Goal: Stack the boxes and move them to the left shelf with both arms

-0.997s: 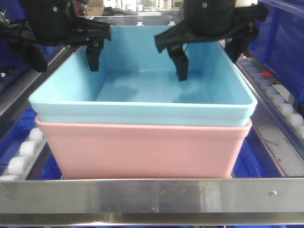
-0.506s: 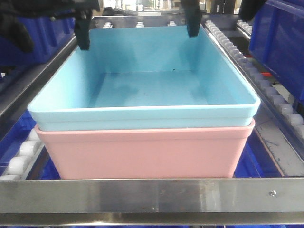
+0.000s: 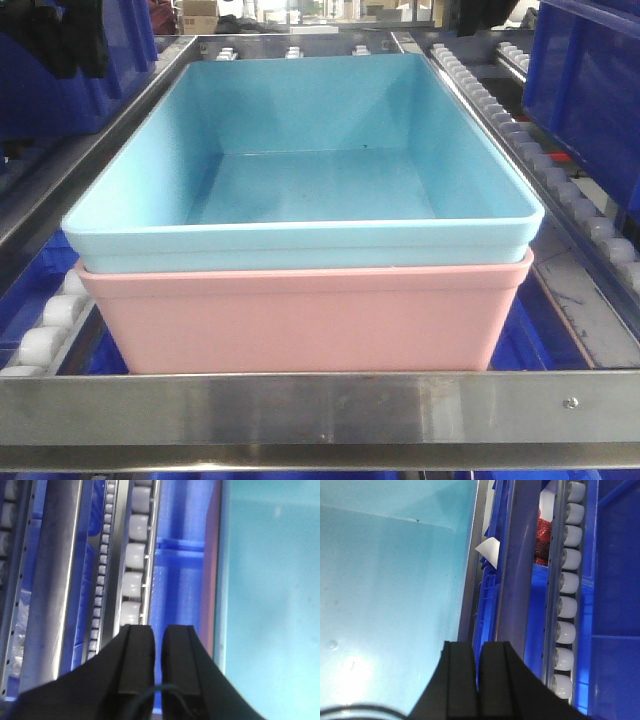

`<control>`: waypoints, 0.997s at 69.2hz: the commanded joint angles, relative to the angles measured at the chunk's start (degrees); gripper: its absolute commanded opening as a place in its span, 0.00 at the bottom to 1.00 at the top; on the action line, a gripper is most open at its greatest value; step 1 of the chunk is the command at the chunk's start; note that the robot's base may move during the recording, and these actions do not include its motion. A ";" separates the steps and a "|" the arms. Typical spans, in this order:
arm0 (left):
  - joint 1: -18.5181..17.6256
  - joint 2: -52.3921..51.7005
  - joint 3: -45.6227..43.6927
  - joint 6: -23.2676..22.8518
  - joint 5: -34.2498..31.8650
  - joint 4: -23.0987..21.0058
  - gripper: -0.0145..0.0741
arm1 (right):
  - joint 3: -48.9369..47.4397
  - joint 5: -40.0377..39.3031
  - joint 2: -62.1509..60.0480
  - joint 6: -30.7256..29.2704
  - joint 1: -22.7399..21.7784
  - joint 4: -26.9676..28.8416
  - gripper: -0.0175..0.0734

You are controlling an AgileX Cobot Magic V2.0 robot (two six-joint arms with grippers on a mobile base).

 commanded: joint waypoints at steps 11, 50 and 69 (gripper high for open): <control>-3.47 -8.37 3.44 1.43 -4.73 2.23 0.16 | 1.57 -2.53 -4.81 -0.46 0.08 -2.92 0.25; -14.55 -38.35 27.52 8.01 -14.57 3.05 0.16 | 28.04 -15.06 -37.14 -1.21 2.94 -2.89 0.25; -20.39 -51.79 40.12 8.01 -24.09 3.05 0.16 | 45.47 -21.21 -54.78 -1.28 10.09 -2.89 0.25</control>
